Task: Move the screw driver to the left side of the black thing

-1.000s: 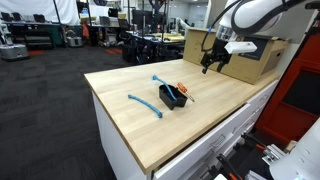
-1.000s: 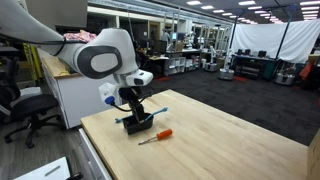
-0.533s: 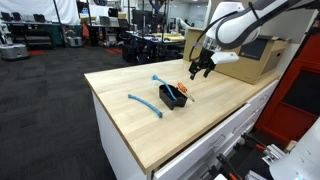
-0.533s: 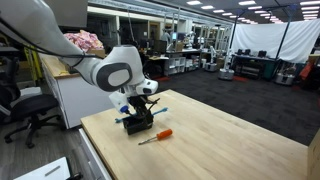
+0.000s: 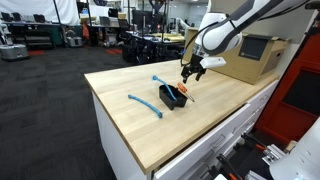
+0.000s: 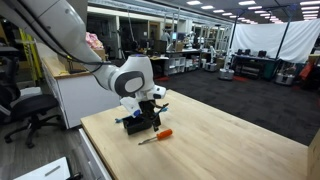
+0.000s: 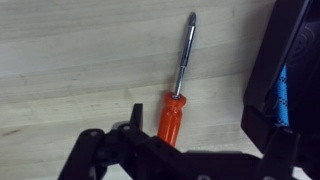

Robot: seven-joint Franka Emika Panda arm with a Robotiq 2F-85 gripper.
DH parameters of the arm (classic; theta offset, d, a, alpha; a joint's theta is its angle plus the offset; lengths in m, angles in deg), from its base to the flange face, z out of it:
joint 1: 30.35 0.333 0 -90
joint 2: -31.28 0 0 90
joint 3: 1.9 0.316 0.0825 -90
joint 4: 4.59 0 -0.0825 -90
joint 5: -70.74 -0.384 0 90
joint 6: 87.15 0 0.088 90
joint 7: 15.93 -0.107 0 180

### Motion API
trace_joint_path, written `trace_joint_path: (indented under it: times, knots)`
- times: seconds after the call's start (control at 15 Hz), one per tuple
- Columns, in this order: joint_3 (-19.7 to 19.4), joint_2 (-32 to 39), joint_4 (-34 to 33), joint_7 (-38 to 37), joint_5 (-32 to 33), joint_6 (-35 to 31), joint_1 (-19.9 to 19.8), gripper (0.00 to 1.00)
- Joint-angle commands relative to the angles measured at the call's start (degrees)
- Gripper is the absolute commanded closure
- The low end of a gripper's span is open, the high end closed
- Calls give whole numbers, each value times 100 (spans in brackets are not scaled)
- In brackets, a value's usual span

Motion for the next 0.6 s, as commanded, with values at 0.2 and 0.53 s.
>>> trace_joint_path:
  times: [0.2,0.53]
  knots:
    - [-146,780,-398,-13,217,-508,128,0]
    - [-212,1251,-591,125,67,-750,137,0]
